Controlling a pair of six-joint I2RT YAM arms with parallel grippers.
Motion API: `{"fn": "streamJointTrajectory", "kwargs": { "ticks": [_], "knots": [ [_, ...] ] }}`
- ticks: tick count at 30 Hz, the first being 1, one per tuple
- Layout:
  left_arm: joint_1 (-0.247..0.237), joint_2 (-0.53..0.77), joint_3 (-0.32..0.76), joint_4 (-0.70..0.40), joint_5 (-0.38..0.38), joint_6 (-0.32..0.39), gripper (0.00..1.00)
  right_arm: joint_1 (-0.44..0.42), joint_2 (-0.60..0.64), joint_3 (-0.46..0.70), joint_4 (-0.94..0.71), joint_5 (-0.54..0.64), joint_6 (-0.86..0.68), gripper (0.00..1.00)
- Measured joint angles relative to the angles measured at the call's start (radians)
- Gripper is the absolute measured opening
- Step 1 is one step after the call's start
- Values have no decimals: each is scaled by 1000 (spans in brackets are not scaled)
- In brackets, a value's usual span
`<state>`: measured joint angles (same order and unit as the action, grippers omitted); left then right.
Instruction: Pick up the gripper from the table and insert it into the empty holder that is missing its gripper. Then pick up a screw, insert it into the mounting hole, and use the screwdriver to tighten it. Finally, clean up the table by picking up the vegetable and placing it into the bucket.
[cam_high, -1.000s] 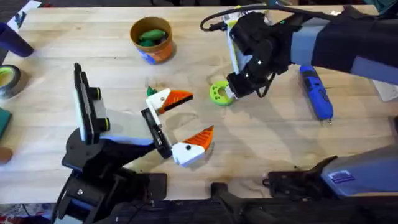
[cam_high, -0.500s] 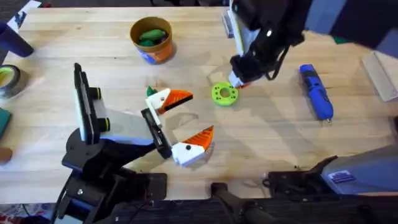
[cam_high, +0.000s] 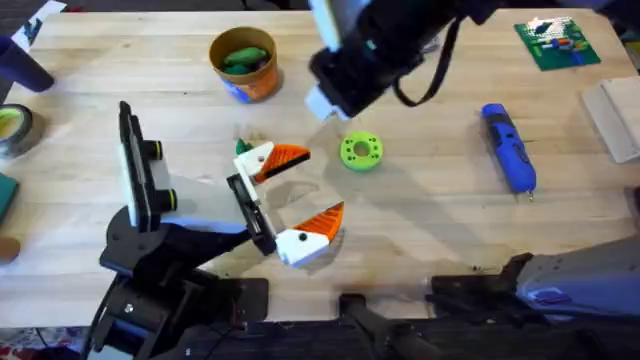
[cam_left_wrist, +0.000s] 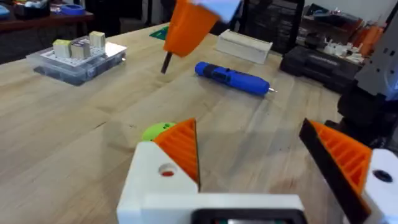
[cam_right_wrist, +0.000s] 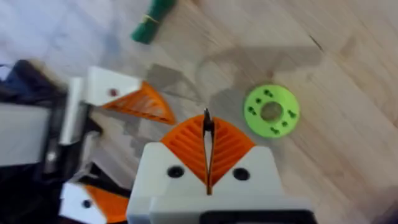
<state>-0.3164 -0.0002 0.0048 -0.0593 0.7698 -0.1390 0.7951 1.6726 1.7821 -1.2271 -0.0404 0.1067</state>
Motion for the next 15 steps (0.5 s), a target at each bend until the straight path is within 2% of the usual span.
{"fn": "streamJointTrajectory", "kwargs": {
  "ticks": [6,15],
  "knots": [
    [0,0,0,0,0,0,991,120,0,86,30,-5,-7,6],
    [0,0,0,0,0,0,992,218,2,90,40,-58,-33,6]
  ]
}}
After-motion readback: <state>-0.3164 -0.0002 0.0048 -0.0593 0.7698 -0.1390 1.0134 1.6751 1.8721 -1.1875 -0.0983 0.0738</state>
